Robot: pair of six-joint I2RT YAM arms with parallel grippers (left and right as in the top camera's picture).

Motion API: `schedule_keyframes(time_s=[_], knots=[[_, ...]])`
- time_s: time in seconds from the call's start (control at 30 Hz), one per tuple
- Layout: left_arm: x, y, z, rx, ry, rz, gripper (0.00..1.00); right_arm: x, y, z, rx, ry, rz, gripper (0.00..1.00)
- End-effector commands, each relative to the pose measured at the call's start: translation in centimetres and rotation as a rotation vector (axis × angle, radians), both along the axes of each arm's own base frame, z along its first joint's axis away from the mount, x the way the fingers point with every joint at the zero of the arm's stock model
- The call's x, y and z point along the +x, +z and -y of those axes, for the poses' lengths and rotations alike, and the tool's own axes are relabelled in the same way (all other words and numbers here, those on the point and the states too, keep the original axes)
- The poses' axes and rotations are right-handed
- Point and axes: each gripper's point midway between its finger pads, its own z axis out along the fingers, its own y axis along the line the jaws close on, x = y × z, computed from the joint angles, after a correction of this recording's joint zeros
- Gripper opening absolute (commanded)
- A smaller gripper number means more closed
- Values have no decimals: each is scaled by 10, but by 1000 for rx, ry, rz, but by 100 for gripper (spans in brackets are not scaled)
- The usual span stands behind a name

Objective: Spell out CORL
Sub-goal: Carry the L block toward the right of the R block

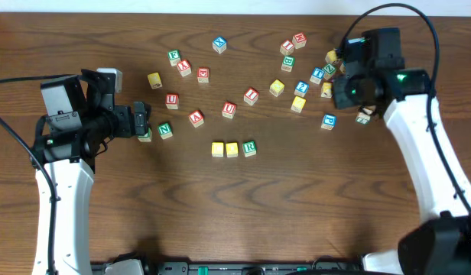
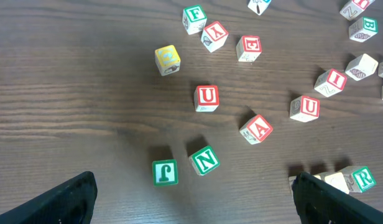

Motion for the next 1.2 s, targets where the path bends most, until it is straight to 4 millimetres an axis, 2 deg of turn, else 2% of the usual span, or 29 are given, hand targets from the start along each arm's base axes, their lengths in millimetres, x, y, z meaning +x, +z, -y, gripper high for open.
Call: schedule_keyframes(time_s=[0.0, 0.1, 0.23, 0.3, 0.33, 0.53, 0.63, 0.73, 0.87, 1.03, 1.17], knots=[[0, -1, -2, 8, -2, 0, 99, -16, 13, -40, 60, 1, -9, 16], [0, -1, -2, 7, -3, 0, 99, -32, 6, -74, 66, 61, -50, 15], [0, -1, -2, 8, -2, 0, 99, -43, -6, -103, 21, 95, -74, 18], [0, -1, -2, 8, -2, 0, 99, -49, -23, -122, -15, 134, -108, 17], [0, -1, -2, 7, -3, 0, 99, -50, -27, -125, -22, 137, -116, 16], [0, -1, -2, 8, -2, 0, 99, -58, -89, -149, -141, 145, -223, 10], [0, -1, -2, 8, -2, 0, 99, -61, -111, -155, -164, 138, -267, 8], [0, -1, -2, 8, -2, 0, 99, -60, -122, -155, -167, 120, -285, 8], [0, -1, -2, 8, -2, 0, 99, -58, -124, -155, -153, 76, -283, 6], [0, -1, -2, 8, -2, 0, 99, -53, -124, -144, -156, -96, -255, 2], [0, -1, -2, 7, -3, 0, 99, -57, -139, -142, -145, -118, -255, 1]])
